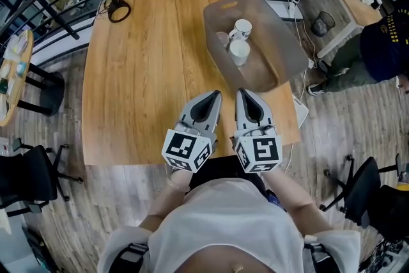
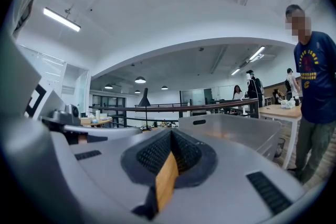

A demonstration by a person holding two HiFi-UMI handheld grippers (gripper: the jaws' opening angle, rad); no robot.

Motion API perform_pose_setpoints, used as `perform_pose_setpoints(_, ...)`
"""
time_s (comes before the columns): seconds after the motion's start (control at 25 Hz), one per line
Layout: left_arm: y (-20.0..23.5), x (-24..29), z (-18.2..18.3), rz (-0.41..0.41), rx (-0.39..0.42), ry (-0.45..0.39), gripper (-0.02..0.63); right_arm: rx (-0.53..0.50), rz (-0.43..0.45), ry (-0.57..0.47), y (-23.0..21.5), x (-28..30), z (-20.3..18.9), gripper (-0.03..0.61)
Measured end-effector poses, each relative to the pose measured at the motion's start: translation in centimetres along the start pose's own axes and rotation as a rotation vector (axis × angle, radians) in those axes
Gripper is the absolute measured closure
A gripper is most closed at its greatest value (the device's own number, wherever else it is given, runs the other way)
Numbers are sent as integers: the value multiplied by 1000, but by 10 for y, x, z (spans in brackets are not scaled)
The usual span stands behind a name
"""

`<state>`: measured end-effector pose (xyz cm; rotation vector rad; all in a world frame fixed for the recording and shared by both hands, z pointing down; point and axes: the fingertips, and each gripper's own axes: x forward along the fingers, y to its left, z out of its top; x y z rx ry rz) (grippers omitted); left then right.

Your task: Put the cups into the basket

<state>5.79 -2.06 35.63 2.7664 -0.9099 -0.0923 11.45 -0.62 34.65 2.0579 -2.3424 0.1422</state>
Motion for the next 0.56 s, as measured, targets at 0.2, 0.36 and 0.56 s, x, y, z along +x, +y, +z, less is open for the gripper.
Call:
perform_pose_setpoints(0.2, 2, 3, 1, -1, 1, -1, 607, -8, 10, 9, 2, 4, -1, 566)
perform_pose_setpoints(0.36, 3, 6, 3, -4, 5, -2, 607, -14, 17, 2, 1, 7, 2, 566)
perform_pose_setpoints(0.56, 6, 7, 6, 3, 3, -5, 607, -22, 18, 2, 0, 10, 5, 566)
